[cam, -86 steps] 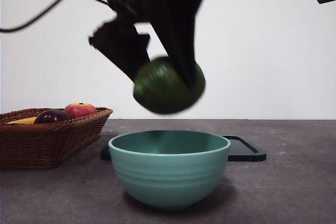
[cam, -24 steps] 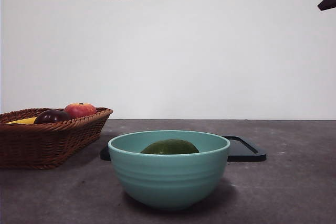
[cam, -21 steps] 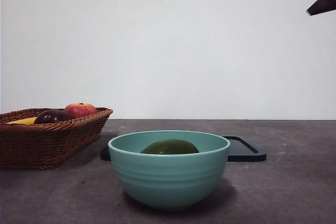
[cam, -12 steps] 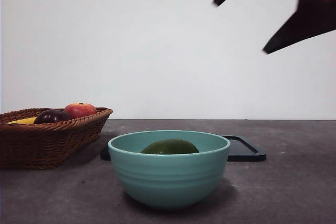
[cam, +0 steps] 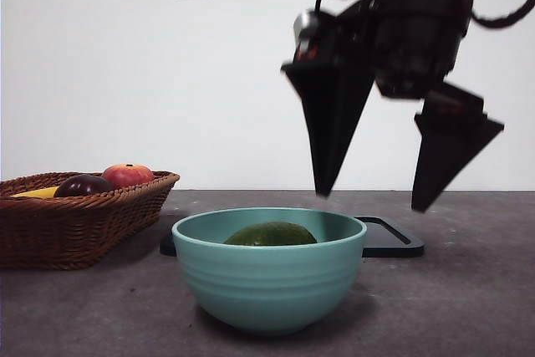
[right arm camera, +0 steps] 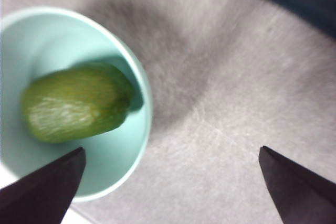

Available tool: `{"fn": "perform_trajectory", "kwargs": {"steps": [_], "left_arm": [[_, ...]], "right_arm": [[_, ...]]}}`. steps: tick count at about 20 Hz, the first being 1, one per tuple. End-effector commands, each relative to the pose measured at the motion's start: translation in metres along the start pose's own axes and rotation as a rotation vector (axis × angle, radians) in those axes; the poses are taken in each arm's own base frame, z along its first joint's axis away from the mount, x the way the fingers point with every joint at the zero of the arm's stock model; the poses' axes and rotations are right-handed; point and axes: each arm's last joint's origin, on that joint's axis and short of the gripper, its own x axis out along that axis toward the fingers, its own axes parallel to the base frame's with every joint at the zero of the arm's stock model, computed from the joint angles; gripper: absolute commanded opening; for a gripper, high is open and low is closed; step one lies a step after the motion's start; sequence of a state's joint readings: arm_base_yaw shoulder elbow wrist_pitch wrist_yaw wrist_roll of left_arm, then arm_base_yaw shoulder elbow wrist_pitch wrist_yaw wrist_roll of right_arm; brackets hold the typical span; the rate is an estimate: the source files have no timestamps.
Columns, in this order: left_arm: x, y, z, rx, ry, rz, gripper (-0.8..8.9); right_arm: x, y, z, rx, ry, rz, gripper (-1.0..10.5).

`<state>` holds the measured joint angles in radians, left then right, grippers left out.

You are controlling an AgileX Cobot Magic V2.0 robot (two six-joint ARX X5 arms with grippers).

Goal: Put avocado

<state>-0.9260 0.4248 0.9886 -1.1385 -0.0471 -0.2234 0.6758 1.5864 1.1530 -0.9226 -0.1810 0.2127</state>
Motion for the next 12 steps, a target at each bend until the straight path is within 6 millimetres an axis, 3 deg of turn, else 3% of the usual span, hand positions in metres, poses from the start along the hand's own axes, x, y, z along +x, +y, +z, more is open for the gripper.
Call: {"fn": "perform_trajectory", "kwargs": {"steps": [1,7,12], "left_arm": [[-0.001,-0.001,0.002,0.011,-0.009,-0.008,5.31],[-0.001,-0.001,0.002,0.010,-0.009,-0.008,5.31],[-0.001,-0.001,0.002,0.011,-0.009,-0.008,5.31]], "right_arm": [[0.010,0.004,0.007,-0.023,0.017,-0.004,5.7],[0.033,0.004,0.013,-0.020,0.061,-0.009,4.6],[0.040,0.010,0.017,-0.040,0.036,0.018,1.8]]}}
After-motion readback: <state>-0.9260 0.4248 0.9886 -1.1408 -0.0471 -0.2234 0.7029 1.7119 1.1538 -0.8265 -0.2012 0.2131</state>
